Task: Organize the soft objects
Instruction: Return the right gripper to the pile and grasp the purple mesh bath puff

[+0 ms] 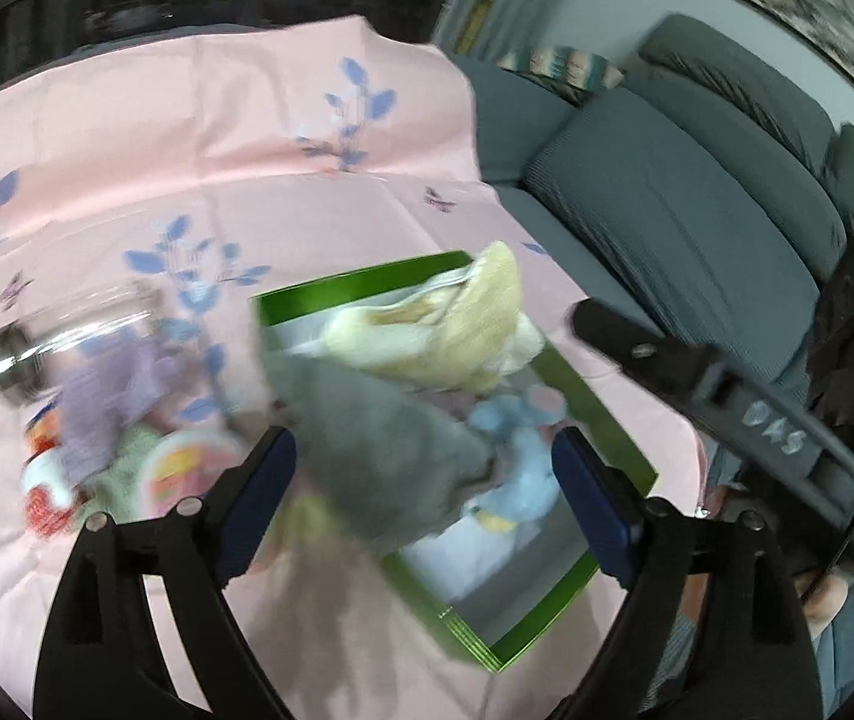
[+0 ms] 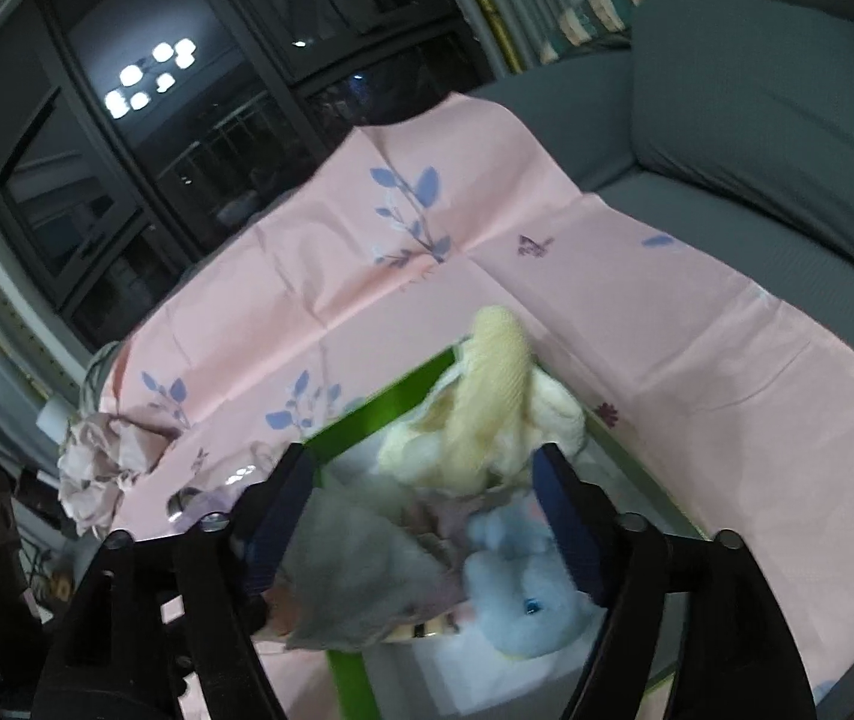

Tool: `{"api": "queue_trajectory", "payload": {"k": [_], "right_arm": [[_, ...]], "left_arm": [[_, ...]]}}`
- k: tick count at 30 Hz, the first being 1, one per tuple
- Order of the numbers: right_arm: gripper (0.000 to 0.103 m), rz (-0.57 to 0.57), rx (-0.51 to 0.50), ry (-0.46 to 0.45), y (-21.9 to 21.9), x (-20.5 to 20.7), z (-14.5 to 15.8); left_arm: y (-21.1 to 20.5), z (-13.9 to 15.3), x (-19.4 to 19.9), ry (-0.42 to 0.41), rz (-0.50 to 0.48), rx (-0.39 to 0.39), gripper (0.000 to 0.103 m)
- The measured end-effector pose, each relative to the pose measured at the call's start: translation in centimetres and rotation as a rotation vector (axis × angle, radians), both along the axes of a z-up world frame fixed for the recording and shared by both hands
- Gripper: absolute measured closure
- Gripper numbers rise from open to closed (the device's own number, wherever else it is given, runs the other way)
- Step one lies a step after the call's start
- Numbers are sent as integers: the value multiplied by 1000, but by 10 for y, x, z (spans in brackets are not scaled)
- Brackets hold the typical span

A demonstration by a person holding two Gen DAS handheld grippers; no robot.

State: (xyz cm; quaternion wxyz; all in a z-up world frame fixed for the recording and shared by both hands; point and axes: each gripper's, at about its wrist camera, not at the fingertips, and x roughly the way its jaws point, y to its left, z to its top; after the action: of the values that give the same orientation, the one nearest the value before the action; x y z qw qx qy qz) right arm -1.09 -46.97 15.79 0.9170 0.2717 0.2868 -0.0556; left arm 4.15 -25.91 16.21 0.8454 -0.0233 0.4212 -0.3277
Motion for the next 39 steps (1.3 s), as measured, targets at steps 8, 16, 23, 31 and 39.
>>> {"api": "queue_trajectory", "payload": {"k": [8,16,23,31,39], "right_arm": [[7,57,-54,-40,39,-10,22],[7,184,-75,-61,90,-11,35],[7,307,-97,-19,148,2,29],[7,388,-66,124,191,50,2],[30,325,-216,321,230,132,-22]], "left_arm": [[85,-1,-20,-18,144,16,1],[181,-14,-40,2,339,37,1],[246,-50,-50,44,492,48,1],[278,-90,-35,110,588,44,2],[294,-89,-35,98,625,25,2]]}}
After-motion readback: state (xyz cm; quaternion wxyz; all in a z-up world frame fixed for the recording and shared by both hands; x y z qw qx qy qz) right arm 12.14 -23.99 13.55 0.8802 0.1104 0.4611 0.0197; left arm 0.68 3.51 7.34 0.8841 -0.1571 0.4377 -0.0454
